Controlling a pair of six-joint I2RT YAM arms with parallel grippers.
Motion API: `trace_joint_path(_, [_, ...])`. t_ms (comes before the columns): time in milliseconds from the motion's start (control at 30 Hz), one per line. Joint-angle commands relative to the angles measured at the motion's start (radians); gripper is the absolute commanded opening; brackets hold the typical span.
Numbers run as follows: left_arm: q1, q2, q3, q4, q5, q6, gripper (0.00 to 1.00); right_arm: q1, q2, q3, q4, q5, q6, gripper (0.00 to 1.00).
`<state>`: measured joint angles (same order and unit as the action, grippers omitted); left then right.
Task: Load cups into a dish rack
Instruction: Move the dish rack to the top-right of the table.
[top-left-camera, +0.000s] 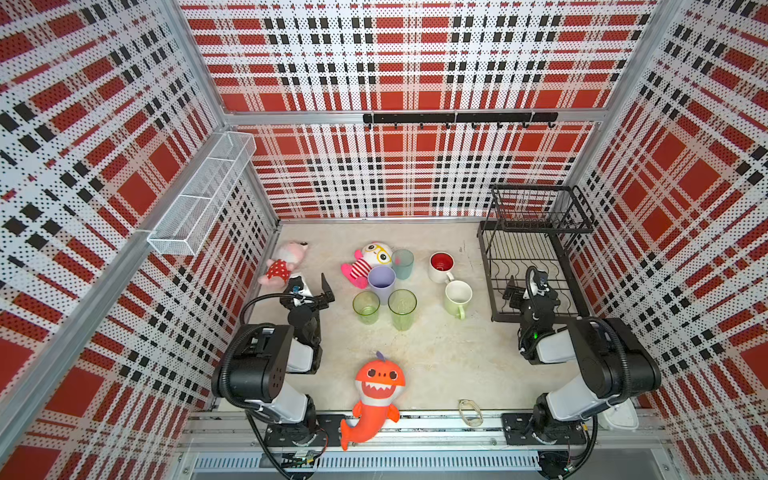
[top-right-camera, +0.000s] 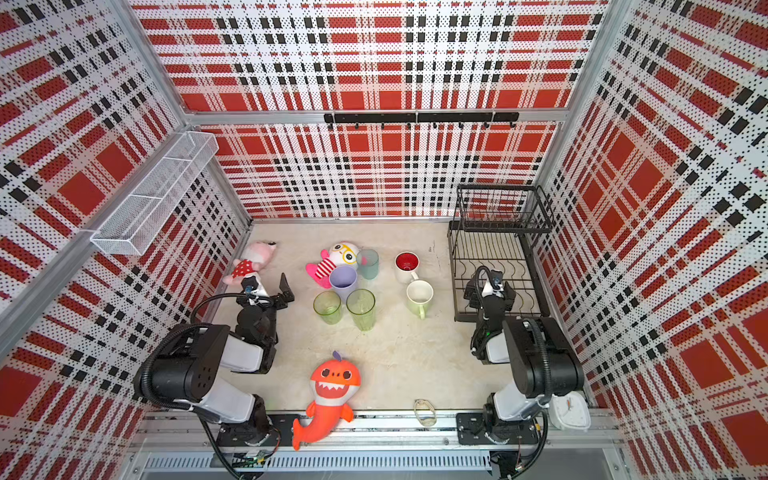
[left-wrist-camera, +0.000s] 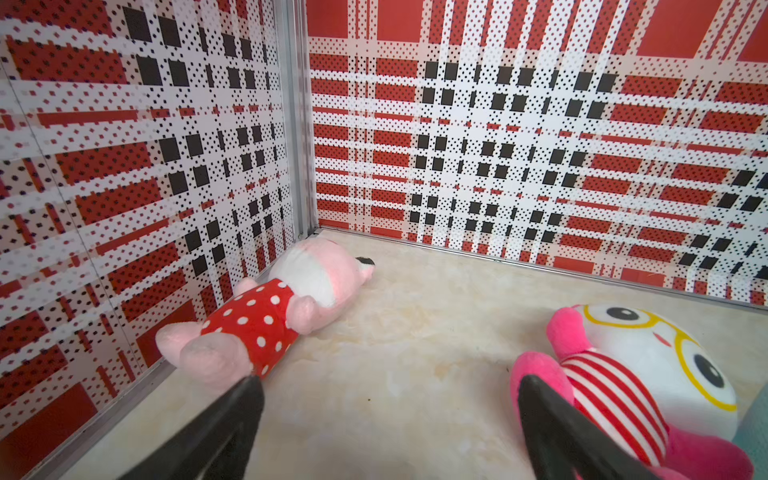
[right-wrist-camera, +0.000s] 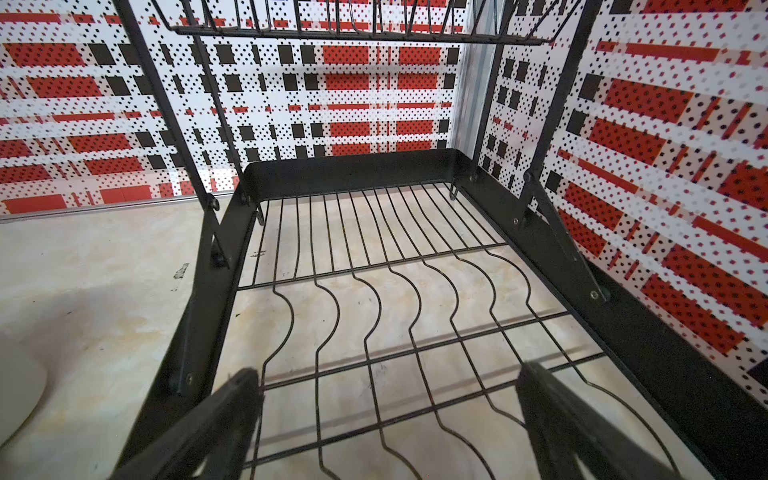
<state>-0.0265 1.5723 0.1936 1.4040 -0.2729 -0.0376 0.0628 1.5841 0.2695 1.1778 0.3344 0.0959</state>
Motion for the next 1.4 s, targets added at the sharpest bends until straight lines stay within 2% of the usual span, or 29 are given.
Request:
trace_joint_path(0, [0.007,0.004,0.015,0.003,-0.005,0.005,0.98,0.006,-0.007,0.002,0.025,0.008,-0.009,1.0])
trace_joint_path(500, [0.023,0.003,0.014,0.001,0.027,-0.006,0.98,0.007,-0.007,0.001,0.025,0.006,-0.009,1.0])
trace_joint_path(1033, [0.009,0.002,0.015,0.001,0.003,0.002,0.98,0.006,-0.009,0.002,0.025,0.002,-0.009,1.0])
trace_joint_path(1200, [0.048,-0.001,-0.001,0.023,0.079,-0.025,0.98,0.006,-0.011,-0.002,0.032,0.014,-0.005,1.0])
trace_joint_path(1267, [0.054,-0.002,-0.003,0.027,0.088,-0.028,0.98,0.007,-0.026,-0.039,0.085,0.051,0.015,1.0])
trace_joint_path(1367, [0.046,-0.026,-0.022,0.044,0.039,-0.037,0.98,0.008,-0.009,-0.145,0.311,0.032,-0.004,1.0])
